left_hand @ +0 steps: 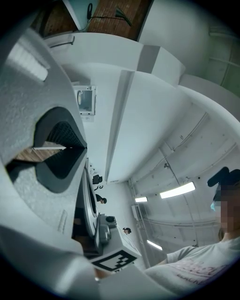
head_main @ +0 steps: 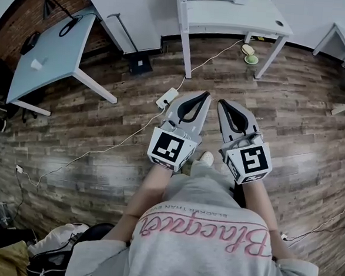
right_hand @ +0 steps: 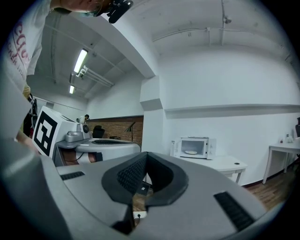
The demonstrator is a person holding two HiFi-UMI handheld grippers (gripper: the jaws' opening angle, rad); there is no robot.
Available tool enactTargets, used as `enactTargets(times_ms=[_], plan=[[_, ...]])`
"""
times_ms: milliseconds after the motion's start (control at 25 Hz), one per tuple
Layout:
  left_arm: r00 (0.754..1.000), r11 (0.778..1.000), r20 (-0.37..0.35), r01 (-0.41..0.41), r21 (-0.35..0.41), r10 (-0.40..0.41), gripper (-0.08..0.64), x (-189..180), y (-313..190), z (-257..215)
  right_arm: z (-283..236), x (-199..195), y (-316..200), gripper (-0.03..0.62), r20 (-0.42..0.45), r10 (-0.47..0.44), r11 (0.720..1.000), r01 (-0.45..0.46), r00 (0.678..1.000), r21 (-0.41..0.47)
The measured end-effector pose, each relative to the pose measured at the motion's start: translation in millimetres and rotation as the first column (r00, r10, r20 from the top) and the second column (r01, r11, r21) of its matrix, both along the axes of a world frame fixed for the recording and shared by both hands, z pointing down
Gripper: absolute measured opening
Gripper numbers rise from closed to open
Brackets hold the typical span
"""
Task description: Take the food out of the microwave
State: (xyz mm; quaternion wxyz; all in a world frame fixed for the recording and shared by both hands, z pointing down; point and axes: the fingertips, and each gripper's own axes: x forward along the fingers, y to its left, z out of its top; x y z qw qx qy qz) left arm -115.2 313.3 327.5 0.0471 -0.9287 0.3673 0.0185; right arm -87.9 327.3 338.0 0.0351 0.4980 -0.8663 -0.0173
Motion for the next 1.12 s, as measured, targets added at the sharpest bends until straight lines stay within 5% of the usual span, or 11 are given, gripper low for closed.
enactTargets(times_ms=[440, 1120], plan=[[0.998, 0.998, -0.004, 0.065, -0.017, -0.065, 0.005, 18, -83, 0, 2, 14, -87, 0.009, -0.015, -0.075, 0.997, 0.075, 0.997, -0.018], [0.991, 0.987, -0.031, 0.126, -0.095, -0.129, 0.005, -5, -175, 21, 23, -4, -178, 0.009, -0.024, -0.108, 0.991, 0.105, 0.994, -0.08]])
